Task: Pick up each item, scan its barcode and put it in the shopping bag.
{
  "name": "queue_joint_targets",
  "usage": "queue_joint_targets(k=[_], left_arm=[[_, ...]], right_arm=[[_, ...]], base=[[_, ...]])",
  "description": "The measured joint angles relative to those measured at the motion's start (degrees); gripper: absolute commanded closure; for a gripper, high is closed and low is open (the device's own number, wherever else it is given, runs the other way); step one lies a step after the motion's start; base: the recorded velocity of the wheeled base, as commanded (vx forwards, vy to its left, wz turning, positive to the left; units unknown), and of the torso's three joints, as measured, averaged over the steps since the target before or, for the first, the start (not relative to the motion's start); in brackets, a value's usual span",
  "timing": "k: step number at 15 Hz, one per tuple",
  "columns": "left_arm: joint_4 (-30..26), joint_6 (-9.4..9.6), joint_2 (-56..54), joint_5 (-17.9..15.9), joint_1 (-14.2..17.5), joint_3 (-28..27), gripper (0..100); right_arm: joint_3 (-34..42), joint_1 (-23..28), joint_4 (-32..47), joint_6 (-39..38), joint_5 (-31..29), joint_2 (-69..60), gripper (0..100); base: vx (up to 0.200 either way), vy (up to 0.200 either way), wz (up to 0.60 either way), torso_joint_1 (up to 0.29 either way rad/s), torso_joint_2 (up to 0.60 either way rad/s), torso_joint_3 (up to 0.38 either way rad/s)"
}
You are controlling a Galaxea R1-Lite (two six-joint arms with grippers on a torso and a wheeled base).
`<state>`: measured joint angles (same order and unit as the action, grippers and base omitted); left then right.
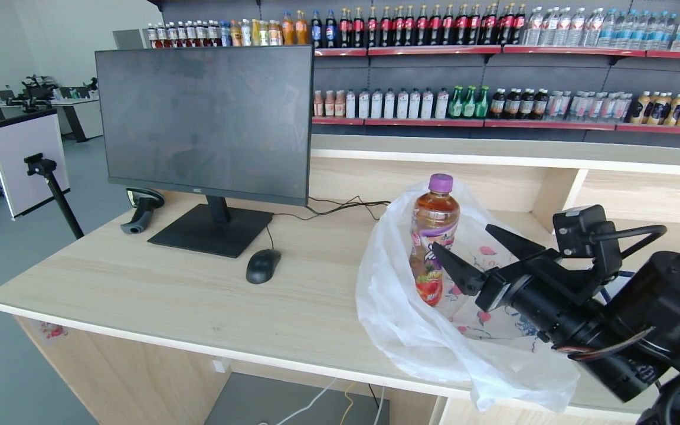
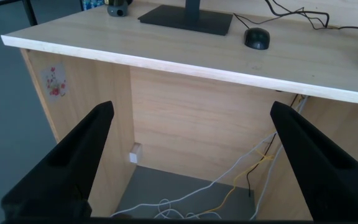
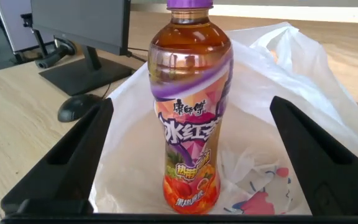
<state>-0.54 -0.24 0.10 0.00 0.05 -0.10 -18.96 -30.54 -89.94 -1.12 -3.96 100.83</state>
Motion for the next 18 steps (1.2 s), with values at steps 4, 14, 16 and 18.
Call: queue_joint_targets(k=[4,14,16,18], left_arm=[[0.00,0.02,0.01,0.00,0.00,0.00,0],[-0.04,-0.33,0.01,0.05,0.00,0.00,0],[-0.09,-0.51,0.01,0.07,0.00,0.00,0],[0.00,-0.38,0.01,0.05,0.00,0.00,0]], right_arm=[[-0.56,-1.95,0.02,-2.71,0.00,-3.17,0],[2.65,-2.06,0.00,-3.00,0.00,-8.58,0],[3.04,-1.99,0.09,-2.95,-0.02,-8.98,0],[3.15,-2.07,-0.09,-2.90,0.02,-9.18,0]], base=[[0.000,0.000,0.00,0.000,0.00,0.000],[-0.100,0.000,0.00,0.001,0.00,0.002],[-0.200,0.000,0.00,0.012,0.01,0.002],[-0.100,0.000,0.00,-0.004,0.00,0.004]])
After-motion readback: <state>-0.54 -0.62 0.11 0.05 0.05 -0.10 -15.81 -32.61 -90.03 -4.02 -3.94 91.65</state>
